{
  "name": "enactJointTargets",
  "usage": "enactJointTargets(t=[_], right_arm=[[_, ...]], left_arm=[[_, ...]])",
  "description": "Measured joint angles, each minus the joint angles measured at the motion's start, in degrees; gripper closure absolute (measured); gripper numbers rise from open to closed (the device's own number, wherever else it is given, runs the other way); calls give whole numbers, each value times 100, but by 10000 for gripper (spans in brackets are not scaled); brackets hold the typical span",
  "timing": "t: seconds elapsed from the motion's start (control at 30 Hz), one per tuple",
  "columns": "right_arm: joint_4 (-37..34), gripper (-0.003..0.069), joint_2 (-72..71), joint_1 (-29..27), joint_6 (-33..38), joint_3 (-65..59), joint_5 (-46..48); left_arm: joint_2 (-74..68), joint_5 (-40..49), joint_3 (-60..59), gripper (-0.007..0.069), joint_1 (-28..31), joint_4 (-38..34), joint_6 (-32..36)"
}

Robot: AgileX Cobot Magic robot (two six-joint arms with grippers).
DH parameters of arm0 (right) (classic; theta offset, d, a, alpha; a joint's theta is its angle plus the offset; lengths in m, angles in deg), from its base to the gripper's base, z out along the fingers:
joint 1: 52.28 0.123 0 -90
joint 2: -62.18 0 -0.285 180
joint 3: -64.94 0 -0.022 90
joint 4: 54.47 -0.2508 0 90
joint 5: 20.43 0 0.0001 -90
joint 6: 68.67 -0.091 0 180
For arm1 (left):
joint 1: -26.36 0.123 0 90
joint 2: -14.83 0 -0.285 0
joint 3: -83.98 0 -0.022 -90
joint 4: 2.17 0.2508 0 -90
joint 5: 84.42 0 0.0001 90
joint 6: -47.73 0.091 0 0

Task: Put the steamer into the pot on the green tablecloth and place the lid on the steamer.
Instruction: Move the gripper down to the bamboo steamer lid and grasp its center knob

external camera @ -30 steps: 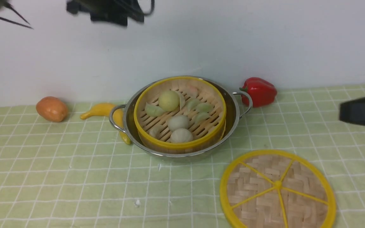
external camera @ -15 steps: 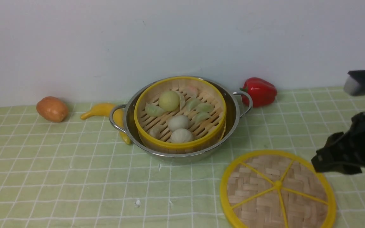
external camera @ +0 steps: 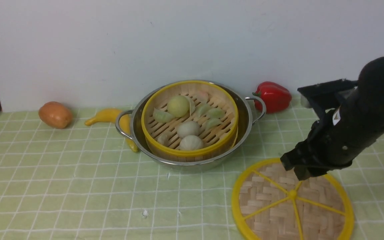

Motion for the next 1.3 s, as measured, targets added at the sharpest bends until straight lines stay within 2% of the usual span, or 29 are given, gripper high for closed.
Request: enactJointTargets(t=[0.23,0.53,0.8,0.9,0.97,1.0,1.3], right_arm=[[149,419,489,36,-256,0,-86],[-254,419,656,36,-81,0,-313],[-277,419,968,36,-43,5,-349],[-278,457,1116,36,58,5,-396],[-284,518,1109,36,83,24,-357],[-278,518,1105,36,83,32,-343],[-132,516,329,36,146,31,695]], left_arm=[[757,-84,-1250,648,0,-457,-48],[818,-25,-1325,648,0,-563,-49],[818,-20,-1325,648,0,-581,-49],[818,-20,-1325,647,0,-581,-49],[818,-20,-1325,647,0,-581,-49],[818,-20,-1325,647,0,-581,-49],[818,-20,-1325,647,0,-581,-49]])
